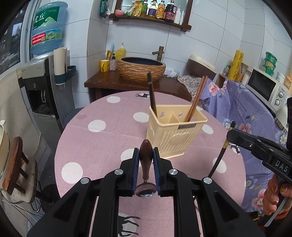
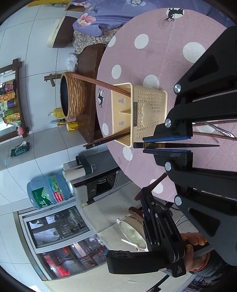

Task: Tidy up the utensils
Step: 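Lift both held utensils up over the cream basket, then lower both utensils into the basket and open both tools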

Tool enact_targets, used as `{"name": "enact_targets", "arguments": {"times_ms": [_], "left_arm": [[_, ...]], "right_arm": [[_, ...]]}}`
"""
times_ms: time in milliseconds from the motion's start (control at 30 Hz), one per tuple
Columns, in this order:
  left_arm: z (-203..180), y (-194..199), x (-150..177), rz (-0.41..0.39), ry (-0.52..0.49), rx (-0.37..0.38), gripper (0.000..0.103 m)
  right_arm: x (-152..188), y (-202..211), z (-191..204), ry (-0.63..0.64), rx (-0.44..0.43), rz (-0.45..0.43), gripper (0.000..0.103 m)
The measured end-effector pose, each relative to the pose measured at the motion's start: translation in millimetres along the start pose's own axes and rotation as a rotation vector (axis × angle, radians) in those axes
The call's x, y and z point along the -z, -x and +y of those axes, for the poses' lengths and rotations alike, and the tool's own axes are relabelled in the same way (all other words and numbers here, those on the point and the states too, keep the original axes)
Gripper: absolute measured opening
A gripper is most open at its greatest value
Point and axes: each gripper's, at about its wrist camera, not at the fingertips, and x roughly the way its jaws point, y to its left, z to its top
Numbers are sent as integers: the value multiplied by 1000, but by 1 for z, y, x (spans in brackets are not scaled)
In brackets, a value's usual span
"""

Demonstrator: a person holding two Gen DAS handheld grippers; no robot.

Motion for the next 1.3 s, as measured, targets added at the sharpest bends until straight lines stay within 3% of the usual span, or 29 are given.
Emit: {"name": "enact_targets", "arguments": {"times_ms": [233,433,567,700,900,1300], "left_arm": [[-15,36,-65,-111,16,59,16],[-30,47,-126,-214,38,45,16],[-38,27,-147,-216,52,11,16],[-41,-3,-147,-178,55,3,16],[-40,-40,-122,-142,38,-19,16],[-44,-87,-77,-43,-8,-56,16]], "right_arm": [[-56,25,2,-13,14,-66,8],[-122,56,1,-20,137,-210,8],[-153,55,-6,-34,233,-276,8],[-161,40,-21,-38,305,-303,8],[-139,9,-54,-84,348,-311,8],[-92,-43,-73,-107,346,-200,8]]}}
